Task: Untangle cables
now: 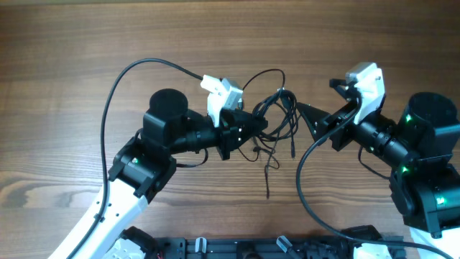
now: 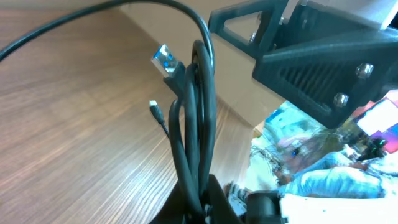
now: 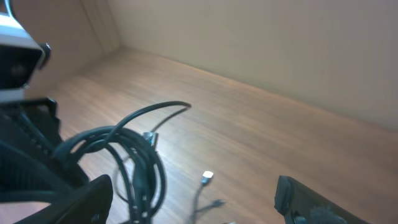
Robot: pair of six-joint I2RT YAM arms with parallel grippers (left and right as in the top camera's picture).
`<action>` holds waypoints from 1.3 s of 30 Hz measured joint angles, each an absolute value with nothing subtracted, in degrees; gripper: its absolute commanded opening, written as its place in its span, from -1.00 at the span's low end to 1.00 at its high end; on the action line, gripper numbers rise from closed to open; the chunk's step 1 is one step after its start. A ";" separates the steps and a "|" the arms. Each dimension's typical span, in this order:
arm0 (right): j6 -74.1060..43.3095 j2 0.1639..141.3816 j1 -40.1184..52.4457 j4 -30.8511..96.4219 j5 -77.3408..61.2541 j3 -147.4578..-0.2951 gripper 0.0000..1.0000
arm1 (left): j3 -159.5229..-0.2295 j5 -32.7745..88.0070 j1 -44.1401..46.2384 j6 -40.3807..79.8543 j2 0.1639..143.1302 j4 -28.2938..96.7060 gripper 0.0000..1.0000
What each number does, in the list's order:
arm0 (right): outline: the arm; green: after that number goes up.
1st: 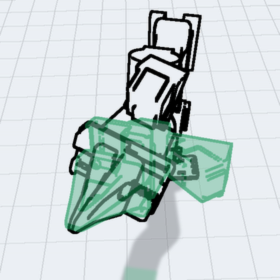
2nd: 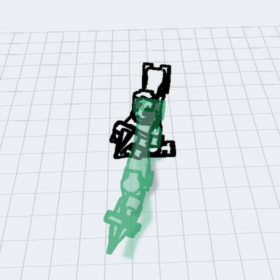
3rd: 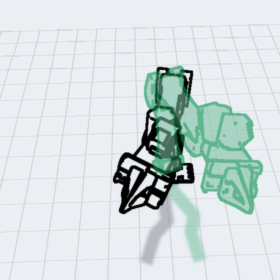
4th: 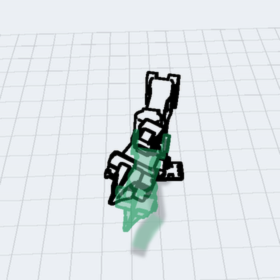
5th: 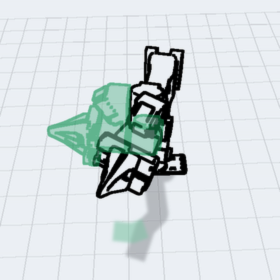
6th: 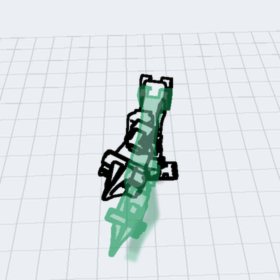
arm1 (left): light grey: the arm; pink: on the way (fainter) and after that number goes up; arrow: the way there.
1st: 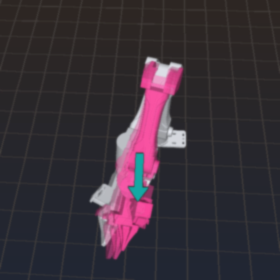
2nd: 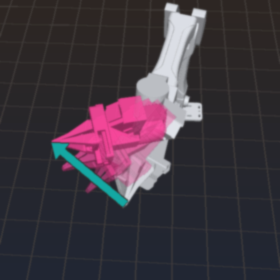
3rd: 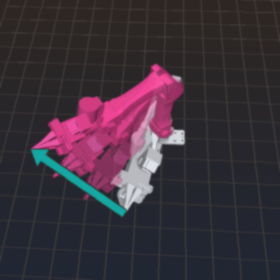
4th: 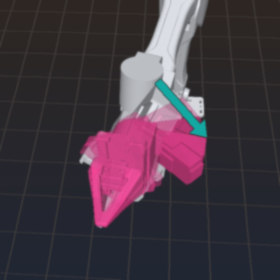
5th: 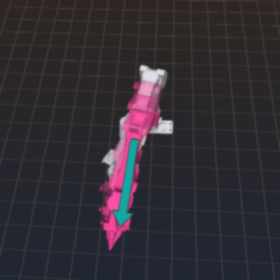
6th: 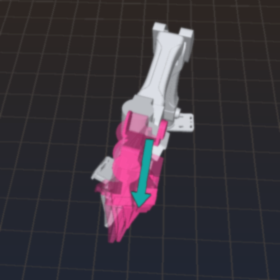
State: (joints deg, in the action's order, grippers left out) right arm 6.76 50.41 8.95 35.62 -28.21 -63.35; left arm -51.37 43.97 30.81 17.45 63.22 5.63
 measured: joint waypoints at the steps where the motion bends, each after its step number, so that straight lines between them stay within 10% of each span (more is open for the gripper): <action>1: 9.76 50.41 8.95 35.29 -27.86 -63.35 0.82 | -51.42 43.90 30.81 14.57 63.22 8.93 -0.92; 10: 18.35 50.70 8.95 33.85 -28.77 -63.35 0.82 | -51.37 44.18 37.91 4.32 63.22 16.32 -0.92; 15: 18.68 54.06 8.95 42.68 -28.29 -63.35 0.48 | -51.35 43.59 39.51 0.10 62.41 15.07 -0.92; 24: 18.09 54.81 8.95 55.27 -28.45 -63.35 0.44 | -51.33 17.72 39.51 -1.48 51.77 14.59 -0.92; 39: 27.20 44.07 8.95 34.59 -31.46 -63.16 0.98 | -51.42 25.82 41.21 -24.10 48.47 24.95 -0.92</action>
